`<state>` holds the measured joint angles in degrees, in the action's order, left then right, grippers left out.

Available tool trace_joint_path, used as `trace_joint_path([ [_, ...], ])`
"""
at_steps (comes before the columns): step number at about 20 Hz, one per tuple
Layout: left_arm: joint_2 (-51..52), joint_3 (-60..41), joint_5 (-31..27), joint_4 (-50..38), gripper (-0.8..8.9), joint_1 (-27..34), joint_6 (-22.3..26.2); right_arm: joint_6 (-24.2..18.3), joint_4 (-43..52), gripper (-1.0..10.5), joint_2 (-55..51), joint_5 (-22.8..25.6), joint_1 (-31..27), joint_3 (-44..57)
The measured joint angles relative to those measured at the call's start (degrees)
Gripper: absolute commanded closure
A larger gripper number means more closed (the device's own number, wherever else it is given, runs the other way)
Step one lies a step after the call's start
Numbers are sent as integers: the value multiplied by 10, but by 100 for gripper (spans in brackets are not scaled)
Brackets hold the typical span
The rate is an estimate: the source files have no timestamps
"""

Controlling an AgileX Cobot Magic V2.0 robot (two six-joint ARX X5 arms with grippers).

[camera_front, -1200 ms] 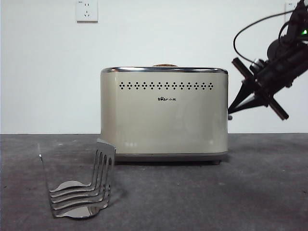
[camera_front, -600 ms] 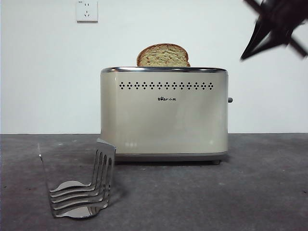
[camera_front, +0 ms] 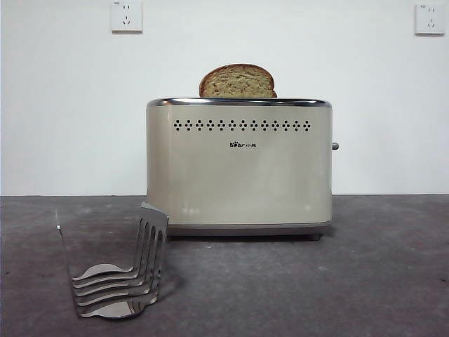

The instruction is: Pick up a slice of bread from the rack,put the bread on the toaster,press the button

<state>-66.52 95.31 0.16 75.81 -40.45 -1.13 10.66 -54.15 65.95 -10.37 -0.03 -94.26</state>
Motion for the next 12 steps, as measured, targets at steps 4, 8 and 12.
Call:
trace_joint_path([
  [4,-3,0,-3,0,816,50,8,0,-5,946,4,6,0,0],
  [8,97,-130,-10,-134,816,161,93,0,-5,946,26,35,0,0],
  [12,303,-486,26,-504,816,292,108,0,-5,946,49,39,0,0],
])
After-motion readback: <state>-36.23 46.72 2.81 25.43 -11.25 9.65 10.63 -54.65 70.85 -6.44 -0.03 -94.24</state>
